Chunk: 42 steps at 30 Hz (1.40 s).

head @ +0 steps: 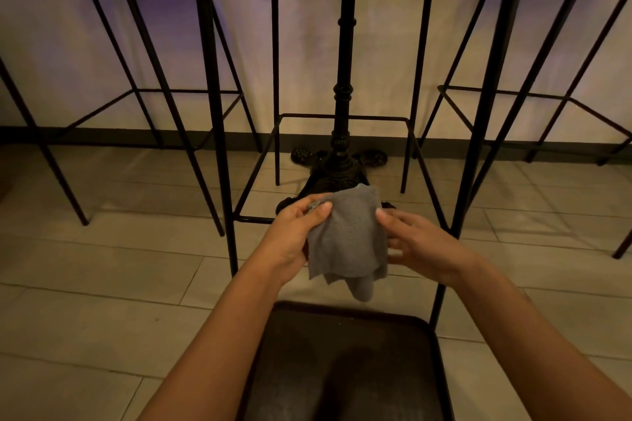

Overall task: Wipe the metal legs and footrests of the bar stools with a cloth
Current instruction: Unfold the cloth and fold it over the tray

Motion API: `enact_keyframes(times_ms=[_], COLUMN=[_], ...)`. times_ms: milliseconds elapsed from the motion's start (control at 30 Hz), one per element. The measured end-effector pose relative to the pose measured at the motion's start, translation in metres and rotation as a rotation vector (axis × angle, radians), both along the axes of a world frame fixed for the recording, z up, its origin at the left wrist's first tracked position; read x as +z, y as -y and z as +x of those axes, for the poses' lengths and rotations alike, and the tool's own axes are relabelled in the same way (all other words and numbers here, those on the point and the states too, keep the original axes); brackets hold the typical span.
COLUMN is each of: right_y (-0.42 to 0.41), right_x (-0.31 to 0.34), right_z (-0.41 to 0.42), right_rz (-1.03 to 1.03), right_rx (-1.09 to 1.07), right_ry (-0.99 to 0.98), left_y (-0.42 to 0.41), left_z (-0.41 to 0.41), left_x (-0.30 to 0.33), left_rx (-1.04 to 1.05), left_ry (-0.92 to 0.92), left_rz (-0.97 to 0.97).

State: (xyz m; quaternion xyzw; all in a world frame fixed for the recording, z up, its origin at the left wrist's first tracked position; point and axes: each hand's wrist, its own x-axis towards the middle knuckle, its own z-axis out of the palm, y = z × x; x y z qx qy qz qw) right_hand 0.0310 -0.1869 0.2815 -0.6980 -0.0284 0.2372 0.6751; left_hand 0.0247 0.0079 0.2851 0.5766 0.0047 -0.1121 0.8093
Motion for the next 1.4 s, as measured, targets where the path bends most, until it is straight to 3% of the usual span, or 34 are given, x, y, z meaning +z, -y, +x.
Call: enact_keyframes(times_ms=[167, 433, 633, 800, 900, 1033, 1100, 1200, 1267, 1400], right_y=[-0.004, -0.001, 0.006, -0.004, -0.012, -0.018, -0.022, -0.028, -0.033, -0.040], right_x=[-0.008, -0.028, -0.069, -0.120, -0.152, -0.188, -0.199, -0.210, -0.217, -0.232], right_z=[-0.005, -0.012, -0.015, -0.024, -0.028, -0.035, -0.041, -0.045, -0.044, -0.042], right_rz=[0.096, 0.005, 0.028, -0.032, 0.059, 0.203, 0.224, 0.274, 0.289, 0.287], right_rx=[-0.018, -0.040, -0.049, -0.149, -0.232, -0.316, -0.324, -0.344, -0.343, -0.355], right_ry=[-0.030, -0.011, -0.171, -0.245, -0.352, -0.486, -0.513, -0.544, -0.555, -0.570], left_y=[-0.006, -0.023, -0.027, -0.022, -0.025, -0.026, -0.021, -0.019, -0.019, -0.016], left_z=[0.001, -0.003, -0.014, -0.021, -0.028, -0.035, -0.037, -0.040, -0.046, -0.055], left_x=[-0.011, -0.038, -0.073, -0.116, -0.148, -0.187, -0.207, -0.238, -0.254, -0.277], left_rx=[0.009, -0.142, -0.185, -0.009, 0.006, -0.118, -0.061, 0.079, 0.023, -0.065], left_ry=[-0.063, -0.177, -0.178, -0.283, -0.348, -0.397, -0.472, -0.684, -0.797, -0.859], left_rz=[-0.006, 0.341, 0.208, 0.158, 0.083, 0.122, 0.099, -0.092, -0.201, -0.144])
